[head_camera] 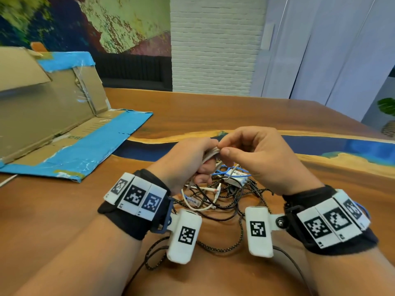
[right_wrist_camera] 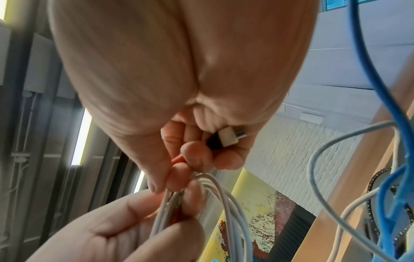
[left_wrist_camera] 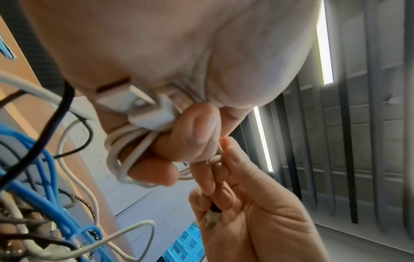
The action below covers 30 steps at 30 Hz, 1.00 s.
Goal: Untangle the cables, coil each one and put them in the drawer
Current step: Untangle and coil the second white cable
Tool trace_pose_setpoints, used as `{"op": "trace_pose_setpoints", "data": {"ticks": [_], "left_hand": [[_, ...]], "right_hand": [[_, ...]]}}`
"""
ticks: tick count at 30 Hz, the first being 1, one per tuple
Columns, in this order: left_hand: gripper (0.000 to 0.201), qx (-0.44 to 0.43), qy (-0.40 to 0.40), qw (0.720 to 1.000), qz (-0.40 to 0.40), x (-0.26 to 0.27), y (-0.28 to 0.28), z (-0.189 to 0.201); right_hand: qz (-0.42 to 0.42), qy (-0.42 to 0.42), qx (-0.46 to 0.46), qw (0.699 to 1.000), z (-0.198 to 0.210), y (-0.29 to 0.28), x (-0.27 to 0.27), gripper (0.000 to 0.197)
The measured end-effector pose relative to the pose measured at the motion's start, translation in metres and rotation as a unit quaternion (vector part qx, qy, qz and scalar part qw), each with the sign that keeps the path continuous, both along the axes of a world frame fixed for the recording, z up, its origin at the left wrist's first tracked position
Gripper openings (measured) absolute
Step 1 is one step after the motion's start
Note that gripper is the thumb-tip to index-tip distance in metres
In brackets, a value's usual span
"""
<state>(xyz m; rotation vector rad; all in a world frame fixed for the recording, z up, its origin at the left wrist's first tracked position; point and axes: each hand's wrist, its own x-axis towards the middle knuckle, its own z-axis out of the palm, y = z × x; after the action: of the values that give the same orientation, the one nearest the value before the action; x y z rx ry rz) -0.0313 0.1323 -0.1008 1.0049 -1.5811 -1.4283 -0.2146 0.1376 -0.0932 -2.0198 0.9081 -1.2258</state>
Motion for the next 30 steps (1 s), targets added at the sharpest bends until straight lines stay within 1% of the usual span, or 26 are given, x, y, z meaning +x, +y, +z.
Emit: {"op": "trace_pose_setpoints", "data": {"ticks": [3, 5, 7, 11, 15, 17, 19, 21, 23, 25, 26, 28, 30], "left_hand": [[0.048, 0.000, -0.007, 1.000, -0.025, 0.003, 0.002, 0.002], [0.055, -0.008, -0.023, 0.999, -0.037, 0.004, 0.005, 0.006], [0.058, -0.010, -0.039, 0.999, -0.029, 0.005, 0.006, 0.008], [0.056, -0.020, -0.056, 0.998, -0.004, 0.005, 0.004, 0.007], [0.054, -0.068, -0.062, 0.996, 0.016, 0.001, 0.005, 0.007], [0.055, -0.090, -0.046, 0.995, 0.014, -0.001, 0.007, 0.005], [0.054, -0.103, -0.014, 0.994, 0.014, -0.001, 0.007, 0.004], [0.052, -0.115, 0.015, 0.993, 0.024, -0.001, 0.006, 0.003], [0.052, -0.122, 0.034, 0.990, 0.063, -0.001, 0.004, 0.004], [0.052, -0.121, 0.049, 0.985, 0.114, -0.001, 0.001, 0.005], [0.051, -0.121, 0.056, 0.983, 0.127, -0.001, 0.000, 0.006], [0.046, -0.128, 0.054, 0.981, 0.136, 0.000, -0.003, 0.005], [0.039, -0.149, 0.025, 0.978, 0.143, 0.001, -0.006, 0.002]], "right_hand": [[0.017, -0.011, -0.011, 1.000, 0.000, -0.001, -0.001, 0.006], [0.027, -0.014, -0.004, 1.000, 0.001, 0.000, -0.005, 0.011], [0.024, -0.003, 0.000, 1.000, 0.002, 0.001, -0.008, 0.016], [-0.009, -0.002, -0.019, 1.000, -0.002, -0.004, -0.005, 0.019], [-0.047, -0.008, -0.050, 0.998, -0.006, -0.008, -0.001, 0.020], [-0.065, -0.009, -0.073, 0.995, -0.008, -0.010, 0.001, 0.022], [-0.076, -0.018, -0.076, 0.994, -0.011, -0.012, 0.004, 0.029], [-0.069, -0.050, -0.040, 0.996, -0.013, -0.010, 0.008, 0.027], [-0.037, -0.115, 0.028, 0.992, -0.014, -0.008, 0.012, 0.022], [0.017, -0.188, 0.116, 0.975, -0.015, -0.005, 0.015, 0.018], [0.034, -0.211, 0.139, 0.967, -0.016, -0.005, 0.016, 0.017], [0.039, -0.225, 0.146, 0.963, -0.017, -0.005, 0.021, 0.022], [0.032, -0.216, 0.146, 0.965, -0.019, -0.007, 0.025, 0.026]]}}
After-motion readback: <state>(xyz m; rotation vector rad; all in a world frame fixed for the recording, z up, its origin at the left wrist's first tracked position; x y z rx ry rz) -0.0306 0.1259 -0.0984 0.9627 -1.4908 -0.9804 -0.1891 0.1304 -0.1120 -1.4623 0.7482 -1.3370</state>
